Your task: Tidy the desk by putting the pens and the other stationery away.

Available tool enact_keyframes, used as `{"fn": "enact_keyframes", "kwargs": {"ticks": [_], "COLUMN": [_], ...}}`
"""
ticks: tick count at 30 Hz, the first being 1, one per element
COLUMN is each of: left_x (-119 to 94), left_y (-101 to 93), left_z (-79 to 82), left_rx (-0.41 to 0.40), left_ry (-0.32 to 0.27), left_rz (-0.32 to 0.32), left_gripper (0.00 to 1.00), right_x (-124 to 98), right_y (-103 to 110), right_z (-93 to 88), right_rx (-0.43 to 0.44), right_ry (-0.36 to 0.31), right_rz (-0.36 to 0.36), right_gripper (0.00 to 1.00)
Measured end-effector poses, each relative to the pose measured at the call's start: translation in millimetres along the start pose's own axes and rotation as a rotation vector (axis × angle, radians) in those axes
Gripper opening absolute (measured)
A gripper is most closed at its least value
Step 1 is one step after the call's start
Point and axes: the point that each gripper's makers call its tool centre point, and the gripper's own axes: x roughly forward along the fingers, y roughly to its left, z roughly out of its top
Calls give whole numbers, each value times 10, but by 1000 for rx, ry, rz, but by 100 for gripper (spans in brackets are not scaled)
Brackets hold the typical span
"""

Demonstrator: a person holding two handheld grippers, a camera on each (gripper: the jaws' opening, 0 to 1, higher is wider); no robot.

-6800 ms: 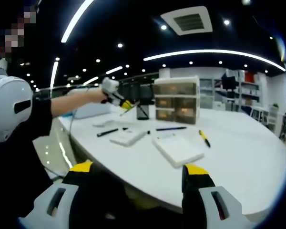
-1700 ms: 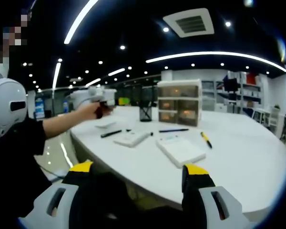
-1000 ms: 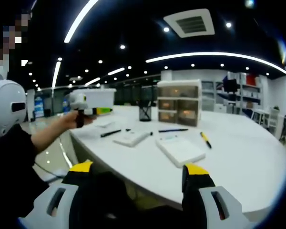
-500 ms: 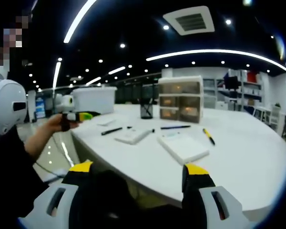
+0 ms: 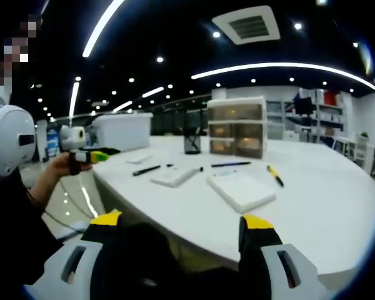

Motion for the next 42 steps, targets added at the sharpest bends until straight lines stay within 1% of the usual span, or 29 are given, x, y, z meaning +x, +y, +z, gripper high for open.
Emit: {"fn": "enact_keyframes", "kwargs": {"ticks": [5,18,24,28,34,40,42], "left_x": [-12,-15,-17,-21,-28,-26,-11], "left_y": [12,-8,25,25,18,2,21], "left_z": [-87,-110,-205,-211,-209,-229,-244], "left_rx": [-9,-14,-22,-37,-33,-32,-21], "left_ry": [20,21,36,30,27,32,45], "left_rz": [2,-2,3,2,1,-2,8], "left_gripper": [64,64,64,65,65,65,65], "right_x": [10,37,49,53,66,82,90], "right_y": [4,18,20,32,30,55,62], "right_z": [-9,-29,-54,-42,-48,-26,-30], "right_rx": [3,10,11,9,10,8,7], "right_ry": [1,5,12,11,16,15,18], "right_rz": [-1,6,7,10,9,14,16], "right_gripper": [71,71,71,71,71,71,71]}}
